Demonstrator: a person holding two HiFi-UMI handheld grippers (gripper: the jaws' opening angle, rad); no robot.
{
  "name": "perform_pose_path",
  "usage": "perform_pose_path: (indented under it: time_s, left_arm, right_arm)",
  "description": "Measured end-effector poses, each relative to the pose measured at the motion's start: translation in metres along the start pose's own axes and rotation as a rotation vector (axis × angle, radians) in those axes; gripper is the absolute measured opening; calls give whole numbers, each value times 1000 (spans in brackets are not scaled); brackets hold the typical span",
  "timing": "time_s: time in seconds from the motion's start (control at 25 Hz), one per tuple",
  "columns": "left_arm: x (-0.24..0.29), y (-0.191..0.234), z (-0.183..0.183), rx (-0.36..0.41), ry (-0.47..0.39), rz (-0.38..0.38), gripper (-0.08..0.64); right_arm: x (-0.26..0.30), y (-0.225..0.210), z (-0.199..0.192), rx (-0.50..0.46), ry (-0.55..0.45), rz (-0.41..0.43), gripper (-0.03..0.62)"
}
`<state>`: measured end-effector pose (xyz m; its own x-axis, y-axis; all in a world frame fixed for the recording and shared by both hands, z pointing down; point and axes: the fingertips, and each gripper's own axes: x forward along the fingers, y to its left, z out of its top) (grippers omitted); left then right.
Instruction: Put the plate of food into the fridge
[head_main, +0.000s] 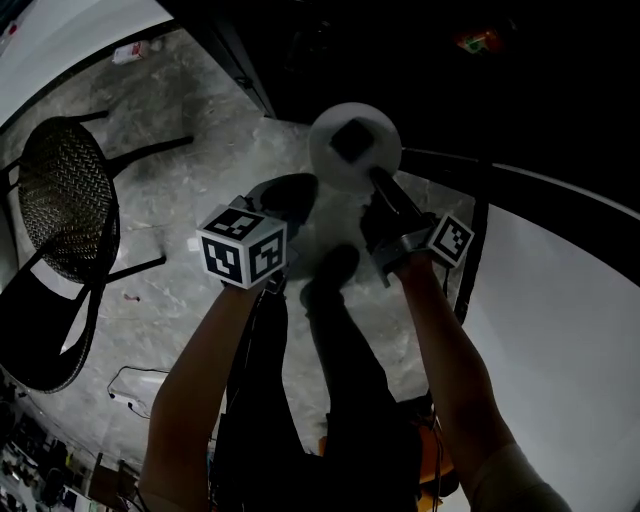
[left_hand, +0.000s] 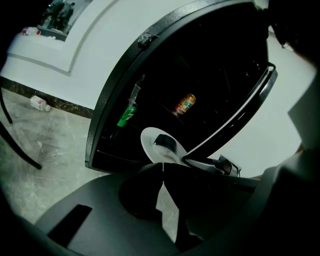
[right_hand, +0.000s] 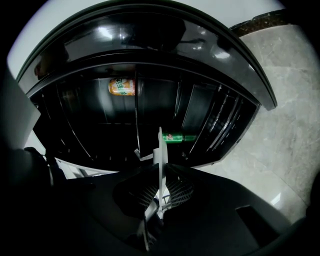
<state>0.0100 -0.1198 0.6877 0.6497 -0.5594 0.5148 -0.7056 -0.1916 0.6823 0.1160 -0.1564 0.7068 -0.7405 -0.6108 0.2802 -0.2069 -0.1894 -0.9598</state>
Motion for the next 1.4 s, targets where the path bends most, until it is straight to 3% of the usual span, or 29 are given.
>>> perform_pose_path:
  time_s: [0.4,1.4]
  left_arm:
    - [18,14,-13,11,7,-13,12]
    - [51,41,-30,37,53,-41,12]
  right_arm:
    - [4,-18,5,-8,-53,-5,29]
    - [37,-53,13,-11,-70,-11,29]
